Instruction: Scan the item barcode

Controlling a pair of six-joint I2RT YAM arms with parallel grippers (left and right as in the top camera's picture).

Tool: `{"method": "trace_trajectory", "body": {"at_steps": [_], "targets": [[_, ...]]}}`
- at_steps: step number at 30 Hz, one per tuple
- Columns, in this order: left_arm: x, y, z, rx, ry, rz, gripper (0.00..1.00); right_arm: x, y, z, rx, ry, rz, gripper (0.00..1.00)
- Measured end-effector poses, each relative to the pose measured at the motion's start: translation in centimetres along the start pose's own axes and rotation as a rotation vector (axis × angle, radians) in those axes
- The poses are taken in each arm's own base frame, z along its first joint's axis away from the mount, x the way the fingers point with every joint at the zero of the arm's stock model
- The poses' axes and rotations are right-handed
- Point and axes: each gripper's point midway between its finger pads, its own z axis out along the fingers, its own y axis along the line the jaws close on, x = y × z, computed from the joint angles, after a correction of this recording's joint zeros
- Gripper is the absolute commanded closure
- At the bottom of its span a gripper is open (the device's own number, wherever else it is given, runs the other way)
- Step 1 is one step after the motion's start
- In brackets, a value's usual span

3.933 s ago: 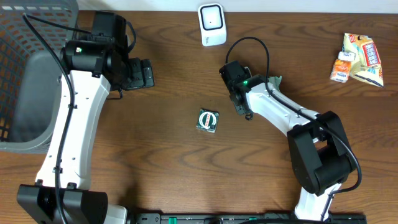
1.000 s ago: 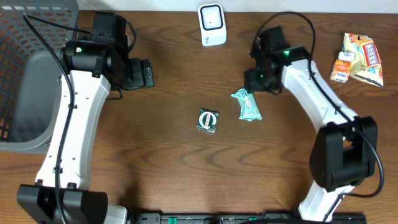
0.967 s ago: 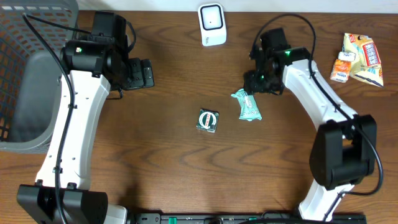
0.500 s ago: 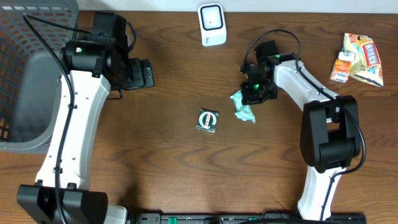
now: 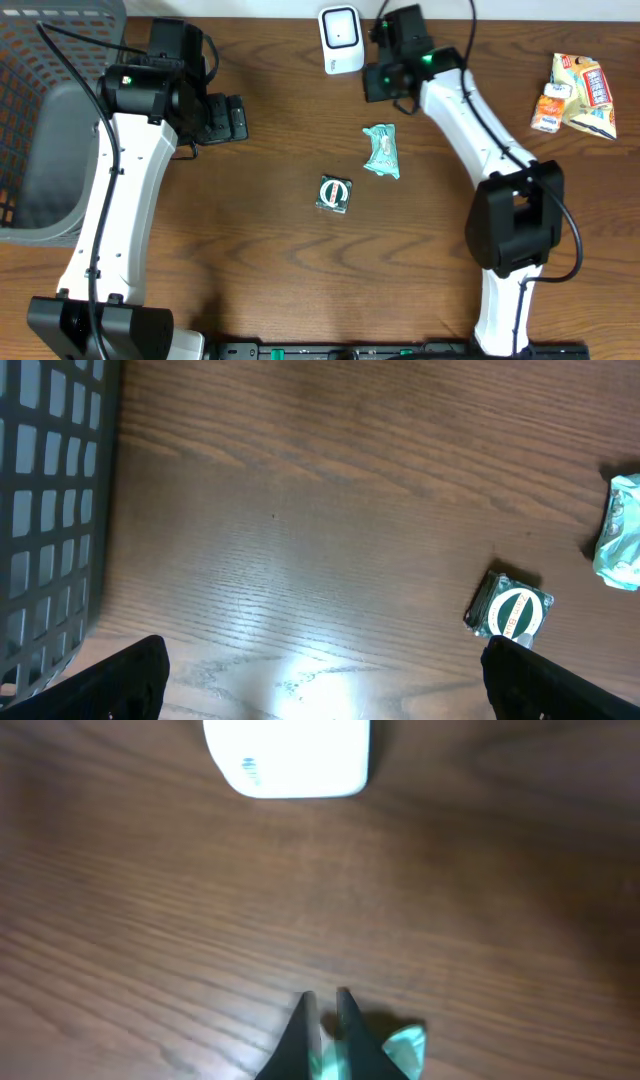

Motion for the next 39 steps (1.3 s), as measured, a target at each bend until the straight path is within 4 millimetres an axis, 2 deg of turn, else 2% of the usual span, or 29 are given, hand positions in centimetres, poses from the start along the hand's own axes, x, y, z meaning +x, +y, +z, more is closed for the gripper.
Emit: {"method": "trace_trajectory", "body": {"at_steps": [2,4,7,10,11,13,16,17,18,23,25,26,29,30,34,39], "targets": [[0.0,0.0,0.0,0.0,0.0,0.0,0.02,2.3,0.1,0.0,0.072,0.076,-0.006,0.41],[0.0,0.0,0.0,0.0,0.001,0.0,0.02,3.9,-0.3,-0.1,0.111,0.134,0.004,0.4],[0.0,0.0,0.0,0.0,0.001,0.0,0.02,8.0,-1.7,-0.4,0.17,0.283,0.037,0.39],[0.0,0.0,0.0,0.0,0.001,0.0,0.02,11.4,-2.4,0.6,0.186,0.373,0.063,0.41],[0.0,0.0,0.0,0.0,0.0,0.0,0.02,11.9,-2.4,0.8,0.186,0.38,0.066,0.41],[0.0,0.0,0.0,0.0,0.0,0.0,0.02,13.4,-2.5,2.3,0.183,0.382,0.072,0.48],[0.0,0.0,0.0,0.0,0.0,0.0,0.02,14.8,-2.3,3.6,0.175,0.379,0.081,0.83],[0.0,0.0,0.0,0.0,0.0,0.0,0.02,15.1,-2.3,3.8,0.176,0.378,0.078,0.88],[0.0,0.0,0.0,0.0,0.0,0.0,0.02,15.1,-2.3,3.9,0.178,0.374,0.079,0.99],[0.0,0.0,0.0,0.0,0.001,0.0,0.03,14.3,-2.0,3.9,0.17,0.346,0.083,0.99],[0.0,0.0,0.0,0.0,0.0,0.0,0.02,13.6,-1.8,3.9,0.163,0.33,0.082,0.99],[0.0,0.0,0.0,0.0,0.0,0.0,0.02,12.1,-1.5,3.8,0.153,0.295,0.081,0.99],[0.0,0.0,0.0,0.0,0.0,0.0,0.02,5.4,-0.1,2.9,0.105,0.102,0.08,0.99],[0.0,0.0,0.0,0.0,0.001,0.0,0.02,1.6,0.7,2.1,0.075,-0.018,0.081,0.99],[0.0,0.0,0.0,0.0,0.0,0.0,0.02,-5.9,1.9,-0.3,0.014,-0.281,0.115,0.99],[0.0,0.0,0.0,0.0,0.0,0.0,0.02,-10.1,2.5,-1.9,-0.047,-0.456,0.141,0.99]]}}
